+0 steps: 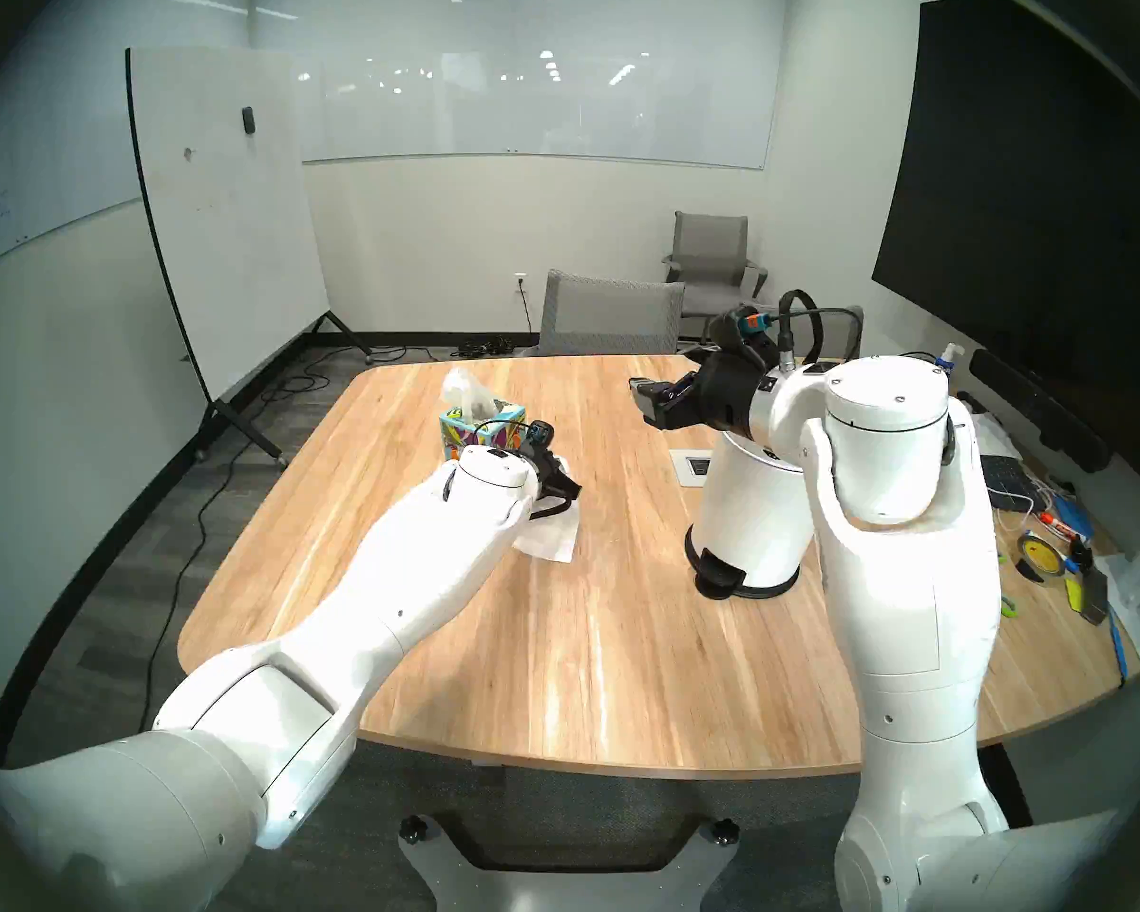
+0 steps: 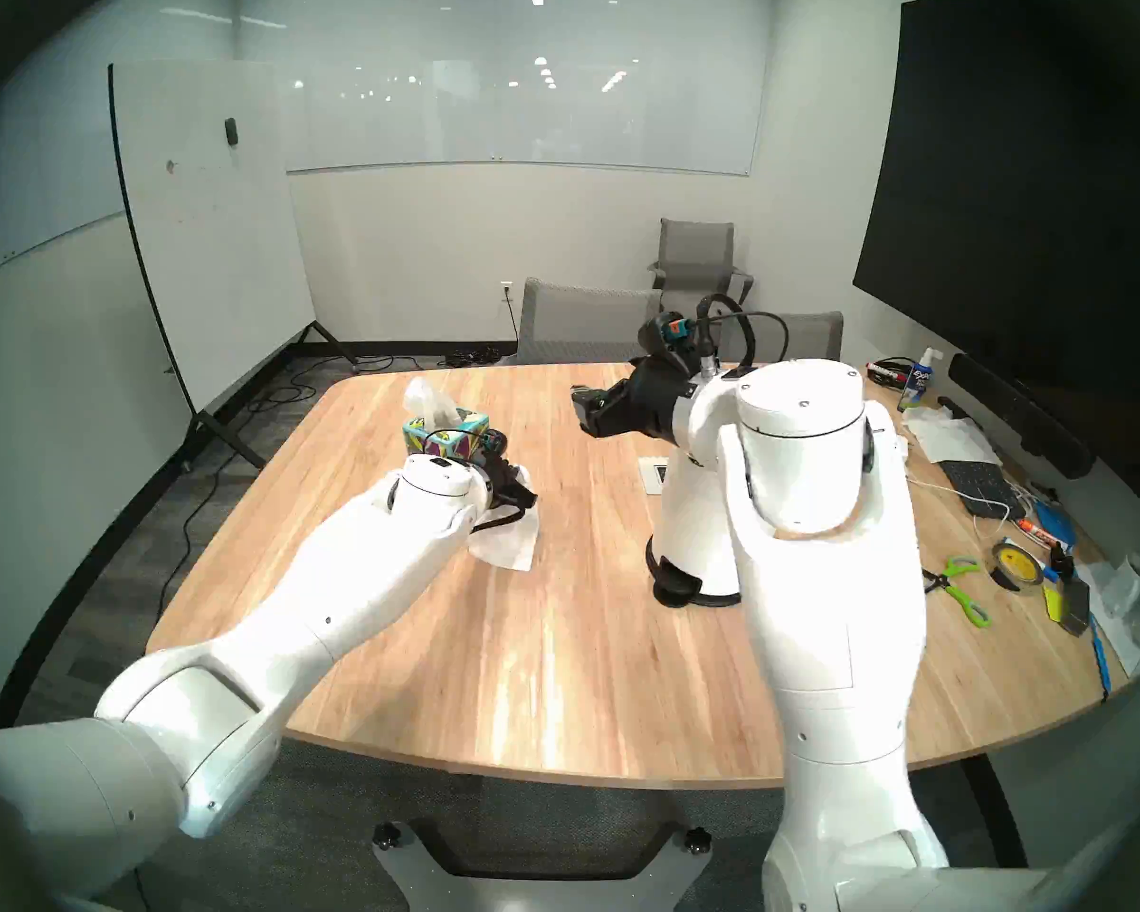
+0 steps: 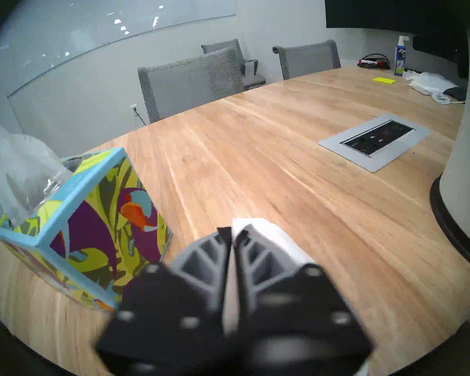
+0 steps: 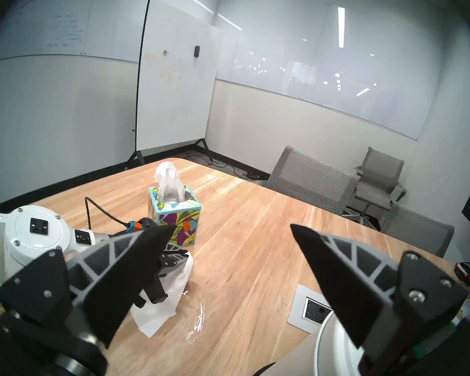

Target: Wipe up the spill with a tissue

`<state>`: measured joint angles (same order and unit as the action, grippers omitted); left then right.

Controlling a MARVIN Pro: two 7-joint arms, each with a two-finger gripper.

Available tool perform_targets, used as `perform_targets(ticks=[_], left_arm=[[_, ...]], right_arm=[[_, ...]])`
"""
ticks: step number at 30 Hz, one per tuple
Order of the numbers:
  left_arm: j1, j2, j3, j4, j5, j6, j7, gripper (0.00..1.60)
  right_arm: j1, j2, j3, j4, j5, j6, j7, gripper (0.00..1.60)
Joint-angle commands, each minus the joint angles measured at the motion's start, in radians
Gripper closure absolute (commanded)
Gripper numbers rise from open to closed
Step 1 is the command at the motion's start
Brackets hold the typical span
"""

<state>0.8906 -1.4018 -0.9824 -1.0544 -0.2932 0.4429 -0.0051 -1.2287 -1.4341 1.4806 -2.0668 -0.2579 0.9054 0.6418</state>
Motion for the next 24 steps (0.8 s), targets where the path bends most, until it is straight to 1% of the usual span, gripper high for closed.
perform_targets(ticks=[1,3,6,8,9,11,12,13,14,15,16,17,18,19,20,21,22,23,24], left_arm=[[-0.004,0.03,-0.014,-0.087,-0.003,-0.024,-0.02,0.0],[-0.002,0.035,-0.017,-0.095,-0.005,-0.021,-0.024,0.0],[0.01,0.045,-0.027,-0.139,-0.001,-0.01,-0.007,0.0],[0.02,0.055,-0.032,-0.178,0.004,0.023,0.01,0.0],[0.02,0.055,-0.032,-0.178,0.004,0.023,0.01,0.0],[0.034,0.072,-0.034,-0.204,0.003,0.045,0.008,0.0],[0.039,0.086,-0.021,-0.222,0.016,0.082,0.014,0.0],[0.052,0.086,-0.03,-0.227,0.005,0.092,0.016,0.0],[0.061,0.091,-0.02,-0.234,0.024,0.104,0.039,0.0],[0.069,0.092,-0.022,-0.238,0.024,0.115,0.045,0.0],[0.073,0.099,-0.021,-0.238,0.025,0.117,0.04,0.0],[0.08,0.108,-0.028,-0.244,0.022,0.136,0.038,0.0],[0.08,0.108,-0.028,-0.244,0.022,0.136,0.038,0.0],[0.082,0.113,-0.028,-0.246,0.023,0.136,0.035,0.32],[0.087,0.127,-0.032,-0.264,0.019,0.157,0.026,0.85],[0.095,0.136,-0.038,-0.284,0.018,0.169,0.029,1.17],[0.102,0.149,-0.045,-0.305,0.011,0.184,0.02,1.16],[0.107,0.16,-0.046,-0.317,0.01,0.186,0.012,0.87],[0.11,0.172,-0.052,-0.333,0.001,0.214,-0.002,0.46]], right_arm=[[0.011,0.0,0.0,-0.017,0.0,-0.002,0.001,0.0],[0.011,0.0,0.0,-0.017,0.0,-0.002,0.001,0.0],[0.011,0.0,0.0,-0.017,0.0,-0.002,0.001,0.0],[0.011,0.0,0.0,-0.017,0.0,-0.002,0.001,0.0],[0.011,0.0,0.0,-0.017,0.0,-0.002,0.001,0.0],[0.011,0.0,0.0,-0.017,0.0,-0.001,0.001,0.0],[0.011,0.0,0.0,-0.017,0.0,-0.001,0.001,0.0],[0.011,0.0,0.0,-0.017,0.0,-0.001,0.001,0.0],[0.011,0.0,0.0,-0.017,0.0,-0.001,0.001,0.0],[0.011,0.0,0.0,-0.017,0.0,-0.001,0.001,0.0],[0.011,0.0,0.0,-0.017,0.0,-0.001,0.001,0.0],[0.011,0.0,0.0,-0.017,0.0,-0.001,0.001,0.0],[0.011,0.0,0.0,-0.017,0.0,-0.001,0.001,0.0],[0.011,0.0,0.0,-0.017,0.0,-0.001,0.001,0.0],[0.011,0.0,0.0,-0.017,0.0,-0.001,0.001,0.0],[0.011,0.0,0.0,-0.017,0.0,-0.001,0.001,0.0],[0.011,0.0,0.0,-0.017,0.0,-0.001,0.001,0.0],[0.011,0.0,0.0,-0.017,0.0,-0.001,0.001,0.0],[0.011,0.0,0.0,-0.017,0.0,-0.002,0.001,0.0]])
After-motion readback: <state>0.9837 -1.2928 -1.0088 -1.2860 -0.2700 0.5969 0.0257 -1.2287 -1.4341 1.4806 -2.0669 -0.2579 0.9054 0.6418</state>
